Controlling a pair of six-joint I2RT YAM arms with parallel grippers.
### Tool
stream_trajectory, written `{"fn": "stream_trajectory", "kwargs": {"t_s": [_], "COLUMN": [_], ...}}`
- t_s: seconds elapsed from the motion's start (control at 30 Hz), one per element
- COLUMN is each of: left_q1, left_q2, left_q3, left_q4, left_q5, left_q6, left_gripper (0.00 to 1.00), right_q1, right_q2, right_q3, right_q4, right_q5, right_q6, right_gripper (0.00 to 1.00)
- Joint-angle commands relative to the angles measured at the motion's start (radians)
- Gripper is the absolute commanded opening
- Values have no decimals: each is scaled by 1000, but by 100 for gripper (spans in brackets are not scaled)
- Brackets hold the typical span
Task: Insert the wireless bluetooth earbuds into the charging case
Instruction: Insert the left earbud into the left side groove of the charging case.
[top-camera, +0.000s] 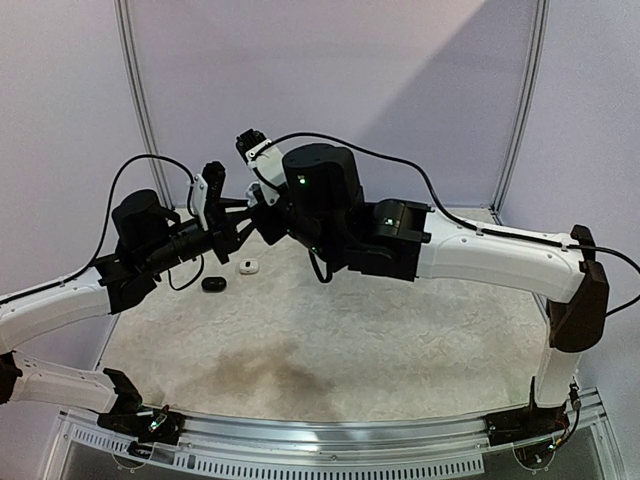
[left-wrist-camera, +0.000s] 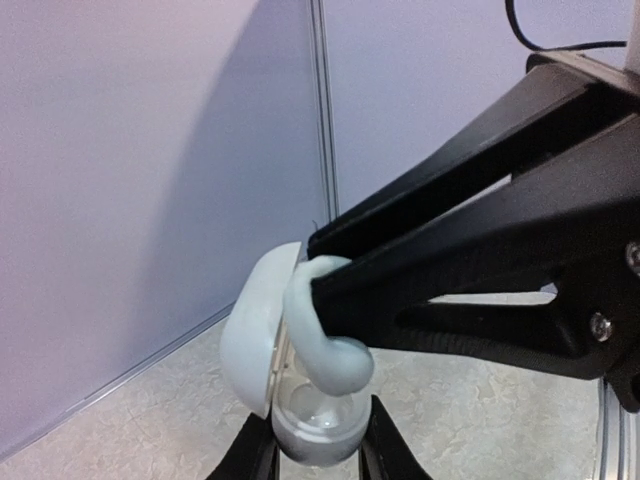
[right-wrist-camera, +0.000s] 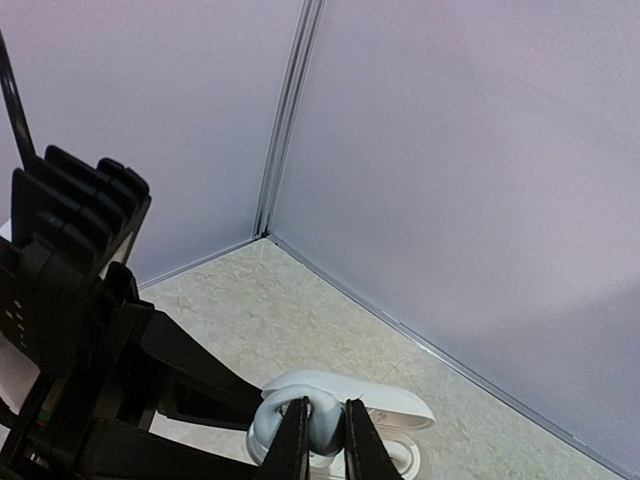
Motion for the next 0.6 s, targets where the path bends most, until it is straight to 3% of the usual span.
{"fn": "stream_trajectory", "kwargs": {"t_s": [0.0,0.5,0.57], "left_q1": [-14,-13,-13], "left_q2": [-11,-8,-9], "left_q3": [34,62,65], "left_q4": [-3,-31,-28], "left_q5": [10,-8,-3], "left_q6": [-10,-102,-117], "left_gripper": [0,0,0], "right_q1": [5,6,5], "right_q2": [28,49,46], "right_q3": [-15,-40,-44], "right_q4": [2,-43,-57], "right_q5": [34,50,44], "right_q6": [-35,-52,-44], "right_gripper": [0,0,4]}}
